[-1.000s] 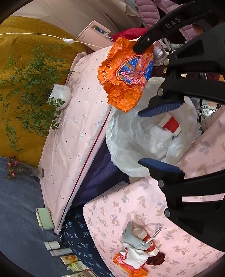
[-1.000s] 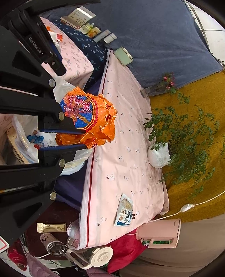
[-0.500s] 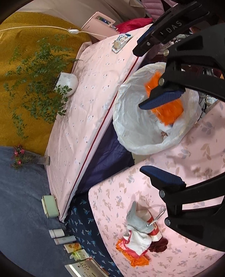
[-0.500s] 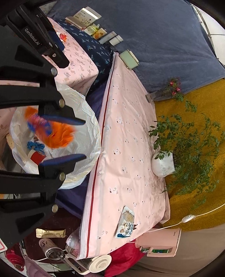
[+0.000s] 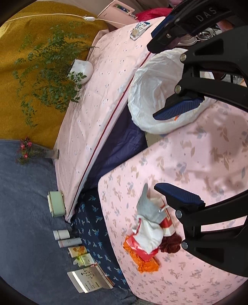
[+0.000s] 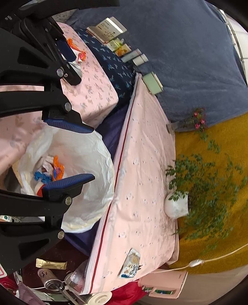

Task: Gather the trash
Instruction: 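Move both open grippers back over the trash pile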

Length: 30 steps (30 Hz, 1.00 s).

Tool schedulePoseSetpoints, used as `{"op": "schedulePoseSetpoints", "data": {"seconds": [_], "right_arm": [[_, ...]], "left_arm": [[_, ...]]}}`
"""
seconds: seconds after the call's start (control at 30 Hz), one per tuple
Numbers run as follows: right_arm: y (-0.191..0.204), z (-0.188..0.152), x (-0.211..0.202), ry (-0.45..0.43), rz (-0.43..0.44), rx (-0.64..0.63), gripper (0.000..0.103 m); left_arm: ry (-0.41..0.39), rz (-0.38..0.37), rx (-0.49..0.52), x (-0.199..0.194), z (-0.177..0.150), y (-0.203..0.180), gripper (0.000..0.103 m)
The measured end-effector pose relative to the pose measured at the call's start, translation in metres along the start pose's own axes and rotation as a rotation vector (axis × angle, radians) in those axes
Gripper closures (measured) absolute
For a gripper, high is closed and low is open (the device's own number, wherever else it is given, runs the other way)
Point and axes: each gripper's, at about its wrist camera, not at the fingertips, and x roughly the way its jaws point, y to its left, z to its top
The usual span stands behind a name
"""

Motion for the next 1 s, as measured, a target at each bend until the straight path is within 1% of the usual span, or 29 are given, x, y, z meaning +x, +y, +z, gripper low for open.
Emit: {"op": "schedulePoseSetpoints", "data": {"seconds": [0.13, 0.3, 0.37, 0.47, 0.67, 0.83, 1.0], "right_arm": [[0.027, -0.005, -0.002, 0.001, 0.026, -0.043, 0.055], [0.056, -0.011, -0.003, 0.012, 0.064, -0.076, 0.054], [0.067, -0.014, -0.002, 0.018, 0.073, -0.089, 0.054], [0.083, -0.018, -0.002, 0.026, 0.094, -0.102, 0.054], [0.117, -0.028, 0.003, 0.053, 0.137, -0.135, 0.054], [0.145, -0.041, 0.011, 0.086, 0.166, -0.163, 0.054], [0.169, -0.053, 0.024, 0.122, 0.189, -0.186, 0.054]], "left_arm": [[-0.001, 0.03, -0.024, -0.005, -0.003, 0.022, 0.037], [0.001, 0.073, -0.079, -0.01, -0.007, 0.059, 0.036], [-0.001, 0.095, -0.104, -0.012, -0.009, 0.075, 0.028], [-0.014, 0.131, -0.141, -0.016, -0.014, 0.1, 0.024], [0.005, 0.182, -0.2, -0.016, -0.024, 0.148, 0.024], [0.024, 0.233, -0.21, -0.009, -0.036, 0.179, 0.023], [0.063, 0.245, -0.249, 0.002, -0.048, 0.207, 0.023]]}}
